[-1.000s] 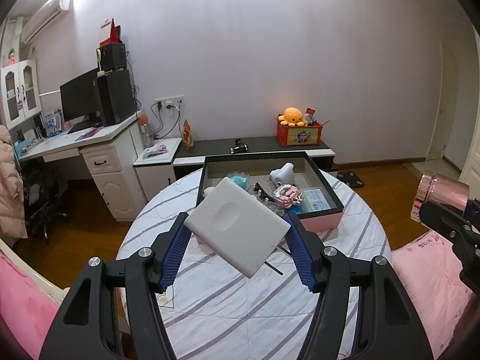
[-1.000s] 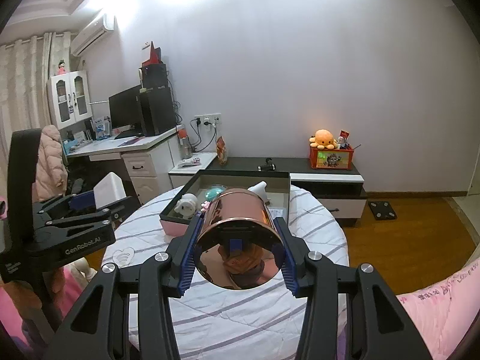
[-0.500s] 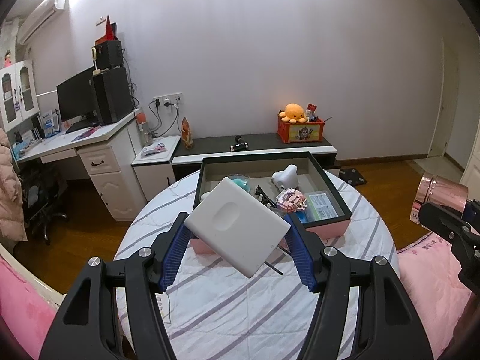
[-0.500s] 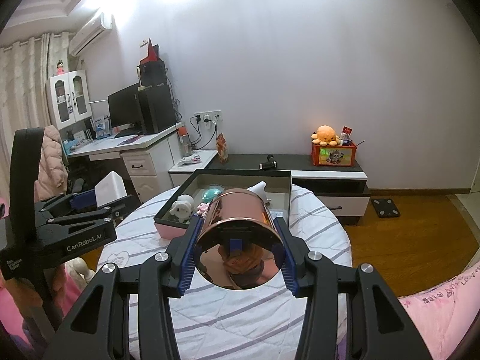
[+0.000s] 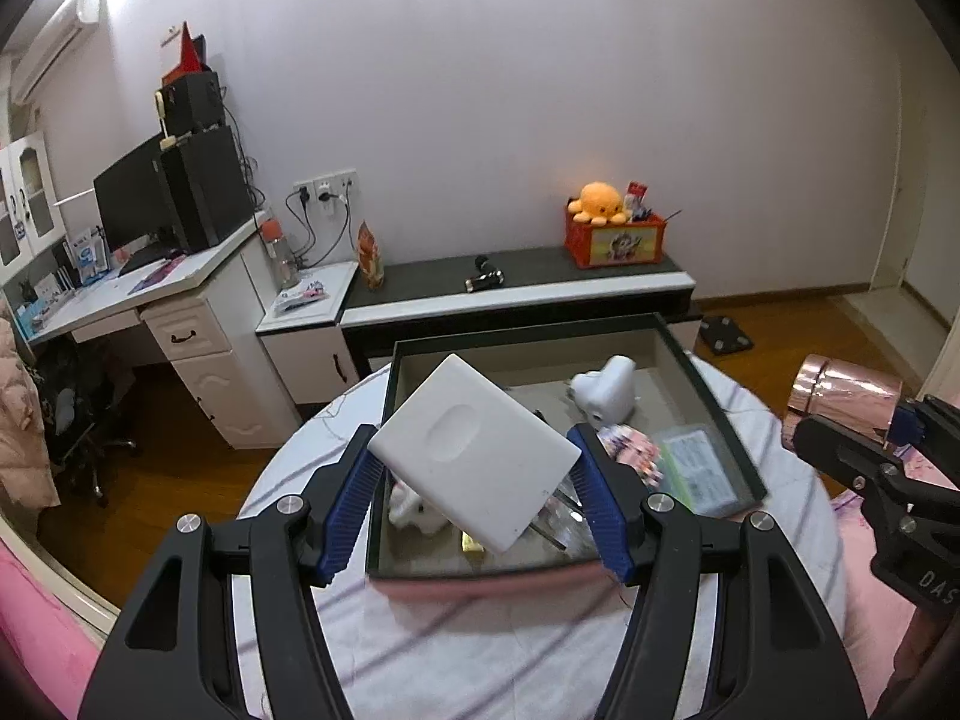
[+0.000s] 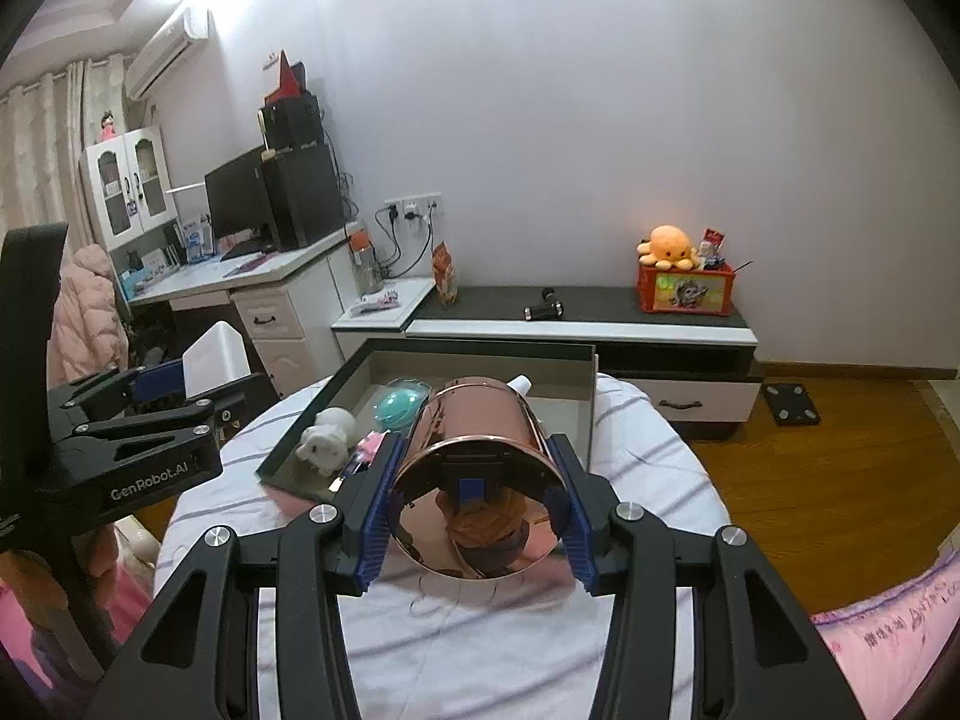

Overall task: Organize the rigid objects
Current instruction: 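Carry the cup and charger over the pink box and lower them inside, then open both tools and withdraw them from the box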

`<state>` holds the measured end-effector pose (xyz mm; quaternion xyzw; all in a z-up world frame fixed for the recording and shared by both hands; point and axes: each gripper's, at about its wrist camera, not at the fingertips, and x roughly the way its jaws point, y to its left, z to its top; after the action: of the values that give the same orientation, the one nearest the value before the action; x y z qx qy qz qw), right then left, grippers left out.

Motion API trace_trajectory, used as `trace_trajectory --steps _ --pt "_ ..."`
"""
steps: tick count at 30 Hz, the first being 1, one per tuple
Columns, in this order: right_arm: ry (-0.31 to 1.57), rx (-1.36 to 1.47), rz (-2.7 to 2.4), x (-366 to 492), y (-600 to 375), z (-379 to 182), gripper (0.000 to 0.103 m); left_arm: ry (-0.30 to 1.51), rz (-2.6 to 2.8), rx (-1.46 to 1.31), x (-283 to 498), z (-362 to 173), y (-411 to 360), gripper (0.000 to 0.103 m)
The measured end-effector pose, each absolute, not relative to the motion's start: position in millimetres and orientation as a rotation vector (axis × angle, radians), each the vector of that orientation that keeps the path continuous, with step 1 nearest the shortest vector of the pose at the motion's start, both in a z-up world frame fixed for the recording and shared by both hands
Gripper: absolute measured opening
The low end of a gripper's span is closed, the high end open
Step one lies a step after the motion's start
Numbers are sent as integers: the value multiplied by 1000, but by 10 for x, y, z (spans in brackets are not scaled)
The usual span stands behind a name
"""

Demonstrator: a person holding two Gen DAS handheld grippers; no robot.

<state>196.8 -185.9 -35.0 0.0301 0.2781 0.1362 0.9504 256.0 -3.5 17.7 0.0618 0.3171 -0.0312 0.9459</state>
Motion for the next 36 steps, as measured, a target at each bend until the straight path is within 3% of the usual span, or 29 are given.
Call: trace_trajectory --steps 10,20,22,24,27,36 --pt "698 60 302 2952 -1753 -791 49 815 -66 170 3557 -334 -119 64" --pt "785 53 307 3276 -1738 -1072 49 842 -44 197 3716 -524 -120 65" --pt "789 35 290 3294 -1720 -1070 49 831 -33 189 3706 -499 -119 71" --pt "764 30 272 3279 -1725 -1020 61 812 -8 187 3692 -457 -100 92" --pt "720 33 252 3218 -1756 -921 79 781 5 176 3666 -399 -49 94" --pt "721 42 254 3212 -1749 -896 79 781 0 172 3651 -375 -36 94"
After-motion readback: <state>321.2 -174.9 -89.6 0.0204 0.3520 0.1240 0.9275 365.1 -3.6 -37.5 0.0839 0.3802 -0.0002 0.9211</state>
